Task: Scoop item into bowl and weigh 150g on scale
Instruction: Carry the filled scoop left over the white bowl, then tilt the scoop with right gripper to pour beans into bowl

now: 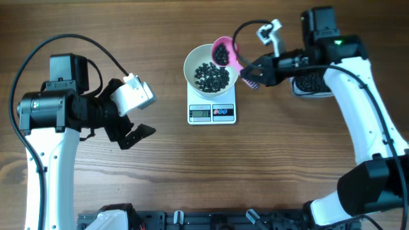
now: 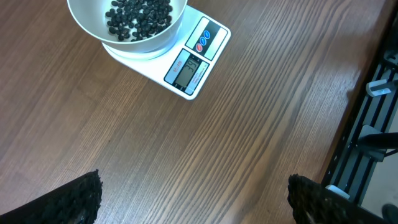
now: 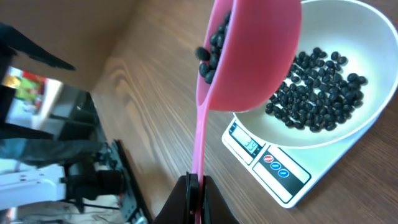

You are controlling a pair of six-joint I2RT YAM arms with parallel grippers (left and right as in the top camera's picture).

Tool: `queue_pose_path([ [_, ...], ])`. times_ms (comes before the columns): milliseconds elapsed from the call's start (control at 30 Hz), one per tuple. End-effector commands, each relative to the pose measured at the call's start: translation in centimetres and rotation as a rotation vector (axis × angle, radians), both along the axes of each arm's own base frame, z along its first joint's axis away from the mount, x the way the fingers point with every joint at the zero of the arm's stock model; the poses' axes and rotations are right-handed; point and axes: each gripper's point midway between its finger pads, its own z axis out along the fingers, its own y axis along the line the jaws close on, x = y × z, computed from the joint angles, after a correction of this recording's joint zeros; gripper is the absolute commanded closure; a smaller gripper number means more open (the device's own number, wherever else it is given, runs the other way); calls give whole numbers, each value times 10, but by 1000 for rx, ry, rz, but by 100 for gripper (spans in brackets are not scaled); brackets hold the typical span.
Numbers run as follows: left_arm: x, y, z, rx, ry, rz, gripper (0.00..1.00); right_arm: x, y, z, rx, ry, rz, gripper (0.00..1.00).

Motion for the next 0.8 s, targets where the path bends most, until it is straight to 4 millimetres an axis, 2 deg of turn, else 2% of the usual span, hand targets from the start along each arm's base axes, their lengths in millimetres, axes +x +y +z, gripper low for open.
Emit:
queue_pose_path([
  [0,1,-3,11,-17,-44,-19,0,1,6,-5,-117,-54,-8,96],
  [233,1,-3,11,-17,-44,-19,0,7,17,-23,-245,-113,9,96],
  [433,1,-3,11,-17,-44,-19,0,15,2,-44,-421,-149,-36,96],
  [767,1,-3,11,-17,-44,-19,0,15,11,-56,-564,-230,-6,96],
])
